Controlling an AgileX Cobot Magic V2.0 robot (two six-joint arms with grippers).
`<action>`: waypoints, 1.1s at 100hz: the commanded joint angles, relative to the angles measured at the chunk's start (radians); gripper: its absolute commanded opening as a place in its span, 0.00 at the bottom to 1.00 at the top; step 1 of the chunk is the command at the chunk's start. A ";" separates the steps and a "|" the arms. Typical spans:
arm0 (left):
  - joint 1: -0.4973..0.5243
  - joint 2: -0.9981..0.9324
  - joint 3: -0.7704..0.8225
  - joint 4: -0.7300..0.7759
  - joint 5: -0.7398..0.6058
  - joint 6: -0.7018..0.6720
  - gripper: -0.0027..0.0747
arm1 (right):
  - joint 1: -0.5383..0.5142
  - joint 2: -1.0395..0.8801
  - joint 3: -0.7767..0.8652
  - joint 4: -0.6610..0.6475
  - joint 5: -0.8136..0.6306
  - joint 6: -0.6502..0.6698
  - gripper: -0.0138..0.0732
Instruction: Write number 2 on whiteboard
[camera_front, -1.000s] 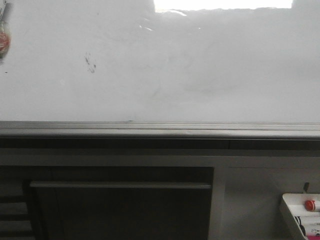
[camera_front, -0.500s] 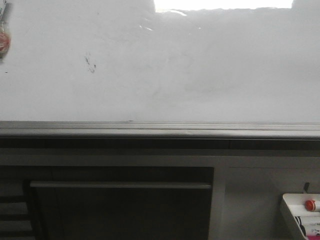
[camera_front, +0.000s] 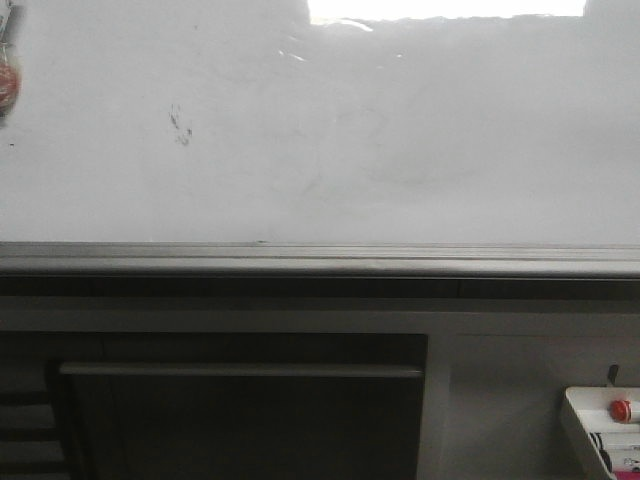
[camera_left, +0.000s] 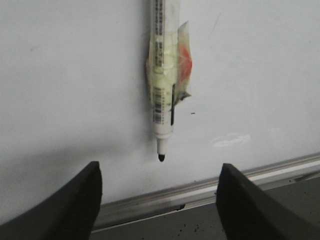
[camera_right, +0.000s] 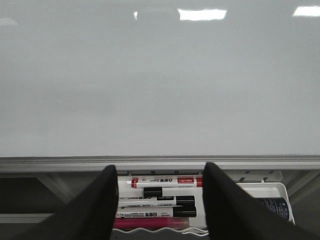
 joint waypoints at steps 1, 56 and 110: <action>-0.011 0.053 -0.069 0.002 -0.070 0.002 0.61 | -0.003 0.013 -0.033 -0.003 -0.059 -0.006 0.55; -0.011 0.225 -0.165 0.023 -0.076 0.002 0.49 | -0.003 0.013 -0.033 -0.003 -0.056 -0.006 0.55; -0.011 0.219 -0.165 0.023 -0.040 0.002 0.16 | -0.003 0.013 -0.033 -0.003 -0.058 -0.006 0.55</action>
